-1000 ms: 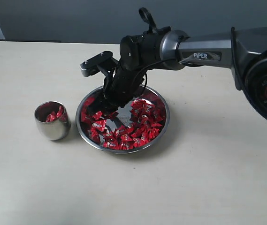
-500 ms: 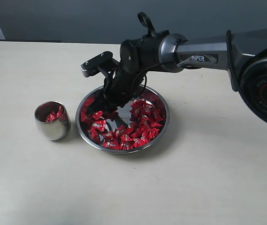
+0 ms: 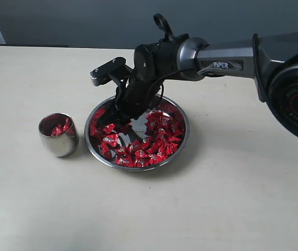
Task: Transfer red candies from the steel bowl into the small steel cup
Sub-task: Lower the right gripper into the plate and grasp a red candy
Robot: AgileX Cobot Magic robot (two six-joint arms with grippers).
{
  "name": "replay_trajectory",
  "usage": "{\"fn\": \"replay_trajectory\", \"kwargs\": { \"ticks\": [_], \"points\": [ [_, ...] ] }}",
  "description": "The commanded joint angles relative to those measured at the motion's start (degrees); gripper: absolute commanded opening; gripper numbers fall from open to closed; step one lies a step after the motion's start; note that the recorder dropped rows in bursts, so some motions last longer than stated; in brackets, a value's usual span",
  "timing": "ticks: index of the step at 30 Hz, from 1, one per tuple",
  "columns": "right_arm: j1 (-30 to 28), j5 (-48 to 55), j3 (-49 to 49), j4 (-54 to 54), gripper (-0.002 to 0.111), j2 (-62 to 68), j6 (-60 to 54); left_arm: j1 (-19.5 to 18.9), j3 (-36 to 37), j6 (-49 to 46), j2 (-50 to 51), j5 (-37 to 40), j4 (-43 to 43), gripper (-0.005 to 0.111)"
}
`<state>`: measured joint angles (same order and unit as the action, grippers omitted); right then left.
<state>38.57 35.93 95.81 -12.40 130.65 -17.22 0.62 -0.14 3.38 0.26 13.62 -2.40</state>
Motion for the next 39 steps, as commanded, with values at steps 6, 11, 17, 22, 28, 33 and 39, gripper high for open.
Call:
{"fn": "replay_trajectory", "kwargs": {
  "ticks": [6, 11, 17, 22, 28, 33, 39],
  "points": [
    [-0.2, 5.0, 0.0, -3.9, 0.038, -0.2, 0.3, 0.1, 0.1, 0.1, -0.3, 0.0, 0.0, 0.000],
    [-0.2, 6.0, 0.0, -8.3, 0.038, -0.4, 0.3, 0.1, 0.1, 0.1, -0.3, 0.0, 0.0, 0.000],
    [-0.2, 5.8, 0.0, -9.9, 0.038, -1.9, 0.3, 0.1, 0.1, 0.1, -0.3, 0.0, 0.0, 0.000],
    [-0.2, 7.8, 0.0, -10.4, 0.038, -4.5, 0.3, 0.1, 0.1, 0.1, -0.3, 0.0, 0.0, 0.000],
    [-0.2, 11.1, 0.0, -10.8, 0.038, -3.5, 0.3, 0.1, 0.1, 0.1, -0.3, 0.0, 0.0, 0.000],
    [-0.2, 11.9, 0.0, -15.1, 0.038, -2.1, -1.5, 0.1, 0.1, 0.1, -0.3, 0.0, 0.0, 0.000],
    [-0.2, 10.7, 0.0, -15.0, 0.038, -2.1, -1.7, 0.1, 0.1, 0.1, -0.3, 0.0, 0.0, 0.000]
  ]
}}
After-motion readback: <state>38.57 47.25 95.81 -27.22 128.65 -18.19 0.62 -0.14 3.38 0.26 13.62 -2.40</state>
